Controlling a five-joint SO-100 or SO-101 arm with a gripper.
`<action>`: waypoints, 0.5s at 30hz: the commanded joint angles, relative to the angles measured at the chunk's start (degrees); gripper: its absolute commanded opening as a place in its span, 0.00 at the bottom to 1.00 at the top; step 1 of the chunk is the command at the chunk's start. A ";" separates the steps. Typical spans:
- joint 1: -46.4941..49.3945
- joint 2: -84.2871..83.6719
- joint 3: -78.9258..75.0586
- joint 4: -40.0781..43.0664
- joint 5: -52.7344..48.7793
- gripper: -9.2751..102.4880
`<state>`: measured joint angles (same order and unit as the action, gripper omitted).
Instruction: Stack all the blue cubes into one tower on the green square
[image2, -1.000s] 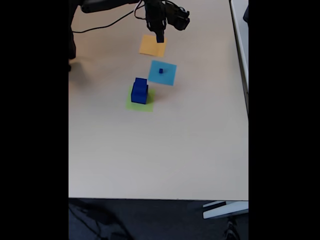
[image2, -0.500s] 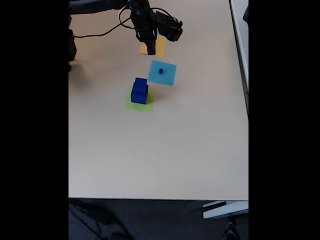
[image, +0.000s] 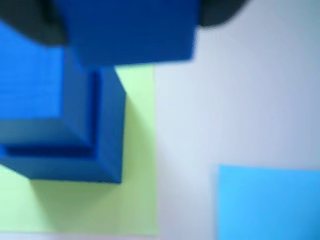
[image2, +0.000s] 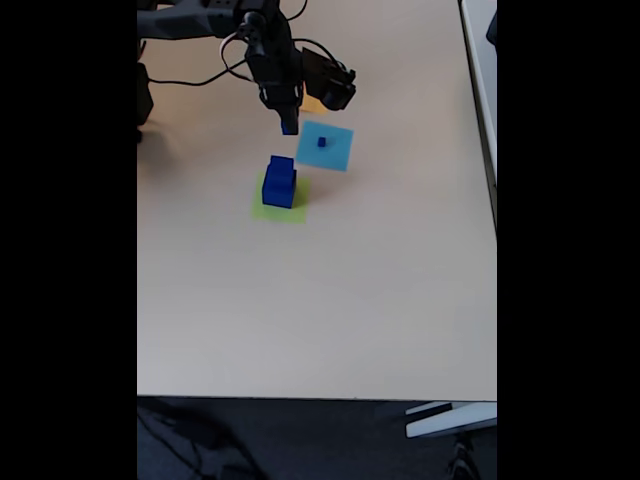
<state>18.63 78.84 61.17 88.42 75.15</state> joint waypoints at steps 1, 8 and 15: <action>1.23 -0.62 -4.48 0.35 -0.88 0.08; 2.99 -4.83 -8.17 0.35 -2.02 0.08; 3.78 -5.80 -8.26 0.35 -2.29 0.08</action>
<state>21.80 72.51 56.34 88.68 73.48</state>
